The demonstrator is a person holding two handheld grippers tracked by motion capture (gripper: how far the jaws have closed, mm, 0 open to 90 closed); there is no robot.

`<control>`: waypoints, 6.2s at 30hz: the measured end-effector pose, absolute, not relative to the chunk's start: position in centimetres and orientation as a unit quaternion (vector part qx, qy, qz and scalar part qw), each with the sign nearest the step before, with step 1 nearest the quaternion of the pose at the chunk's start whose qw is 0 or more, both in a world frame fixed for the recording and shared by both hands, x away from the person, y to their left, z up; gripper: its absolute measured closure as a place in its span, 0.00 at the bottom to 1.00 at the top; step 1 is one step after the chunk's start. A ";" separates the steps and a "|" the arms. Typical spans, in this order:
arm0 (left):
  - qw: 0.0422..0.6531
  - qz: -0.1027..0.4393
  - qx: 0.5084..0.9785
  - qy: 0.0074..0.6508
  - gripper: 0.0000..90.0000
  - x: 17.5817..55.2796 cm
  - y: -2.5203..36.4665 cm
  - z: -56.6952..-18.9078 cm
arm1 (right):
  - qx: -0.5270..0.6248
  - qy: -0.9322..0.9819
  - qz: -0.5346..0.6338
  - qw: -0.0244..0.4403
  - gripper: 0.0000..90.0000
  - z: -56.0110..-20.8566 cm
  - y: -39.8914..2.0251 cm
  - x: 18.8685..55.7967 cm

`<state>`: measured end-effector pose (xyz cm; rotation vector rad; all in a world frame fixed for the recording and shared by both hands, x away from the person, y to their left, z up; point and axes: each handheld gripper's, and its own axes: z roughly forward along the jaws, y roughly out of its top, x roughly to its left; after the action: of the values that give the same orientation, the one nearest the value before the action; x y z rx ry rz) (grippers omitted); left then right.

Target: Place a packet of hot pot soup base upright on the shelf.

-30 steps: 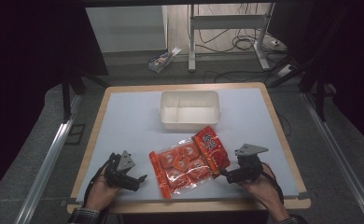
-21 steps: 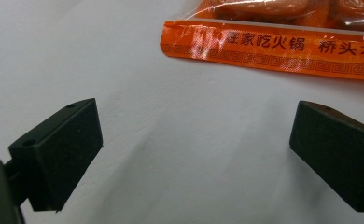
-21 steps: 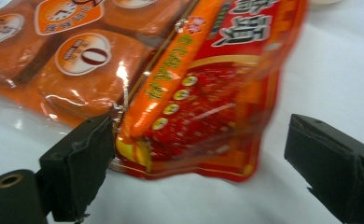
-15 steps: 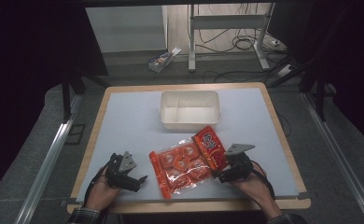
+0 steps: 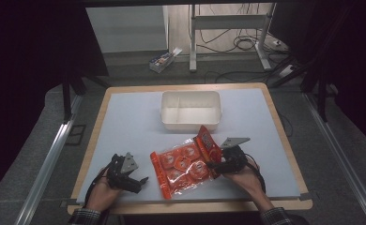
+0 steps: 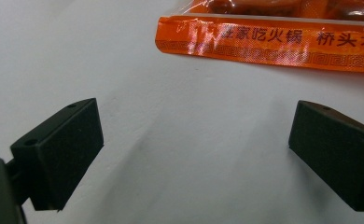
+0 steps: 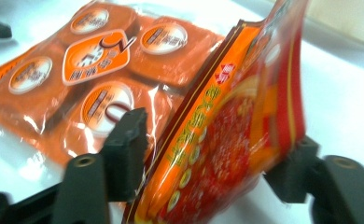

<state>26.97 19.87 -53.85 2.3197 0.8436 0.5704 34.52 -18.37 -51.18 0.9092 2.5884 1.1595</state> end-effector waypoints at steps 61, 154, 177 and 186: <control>0.297 0.218 0.875 0.314 0.04 26.9 19.9 -53.9 | 0.191 0.883 0.423 0.072 0.98 -35.5 -13.3 37.8; 0.401 0.202 0.822 0.350 0.00 26.7 21.6 -52.5 | 0.268 0.867 0.394 0.145 0.98 -31.4 -11.2 56.0; 0.384 0.214 0.830 0.344 0.00 26.7 21.3 -52.7 | 0.356 0.838 0.361 0.202 0.87 -33.4 -14.5 59.7; 0.381 0.215 0.831 0.343 0.00 26.7 21.2 -52.6 | 0.370 0.831 0.350 0.225 0.47 -33.0 -15.5 59.6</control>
<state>26.70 21.24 -52.64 2.1212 0.8761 0.5476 59.64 -15.46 -32.97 1.0198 2.2910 0.9649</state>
